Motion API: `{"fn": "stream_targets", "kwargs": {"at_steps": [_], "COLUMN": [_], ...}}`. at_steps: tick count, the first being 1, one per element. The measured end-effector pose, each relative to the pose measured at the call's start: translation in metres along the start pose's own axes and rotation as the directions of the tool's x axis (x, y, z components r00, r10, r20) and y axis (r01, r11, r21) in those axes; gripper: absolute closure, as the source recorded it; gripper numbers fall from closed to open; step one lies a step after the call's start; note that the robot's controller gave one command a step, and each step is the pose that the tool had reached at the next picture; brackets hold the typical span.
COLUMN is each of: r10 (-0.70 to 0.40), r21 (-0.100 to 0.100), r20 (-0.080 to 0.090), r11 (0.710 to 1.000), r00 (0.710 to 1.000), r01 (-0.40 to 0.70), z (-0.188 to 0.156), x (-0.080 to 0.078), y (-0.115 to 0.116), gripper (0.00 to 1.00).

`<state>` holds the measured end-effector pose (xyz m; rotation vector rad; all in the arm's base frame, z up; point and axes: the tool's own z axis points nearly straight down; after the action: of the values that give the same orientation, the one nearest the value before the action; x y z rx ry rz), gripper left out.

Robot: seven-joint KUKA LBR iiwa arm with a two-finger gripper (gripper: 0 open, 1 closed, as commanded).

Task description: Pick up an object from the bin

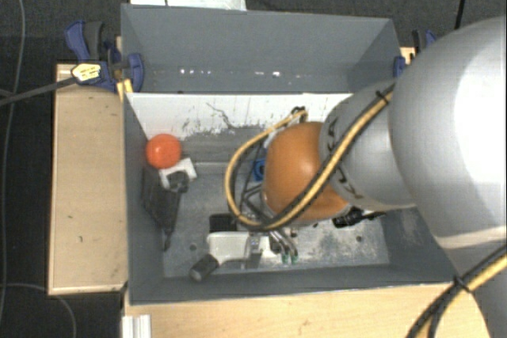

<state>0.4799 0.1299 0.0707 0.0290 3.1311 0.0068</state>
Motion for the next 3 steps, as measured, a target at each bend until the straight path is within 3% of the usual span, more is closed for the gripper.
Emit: {"fn": "stream_targets", "kwargs": {"at_steps": [2,3], "r10": [0.0,0.0], "r21": [0.001,0.002], "r20": [-0.005,-0.007], "r11": [1.0,1.0], "r00": [1.0,1.0], "r01": [0.0,0.0], "z": [-0.005,-0.026], "x": [0.002,0.002], "y": [0.0,-0.001], "gripper": [1.0,1.0]}}
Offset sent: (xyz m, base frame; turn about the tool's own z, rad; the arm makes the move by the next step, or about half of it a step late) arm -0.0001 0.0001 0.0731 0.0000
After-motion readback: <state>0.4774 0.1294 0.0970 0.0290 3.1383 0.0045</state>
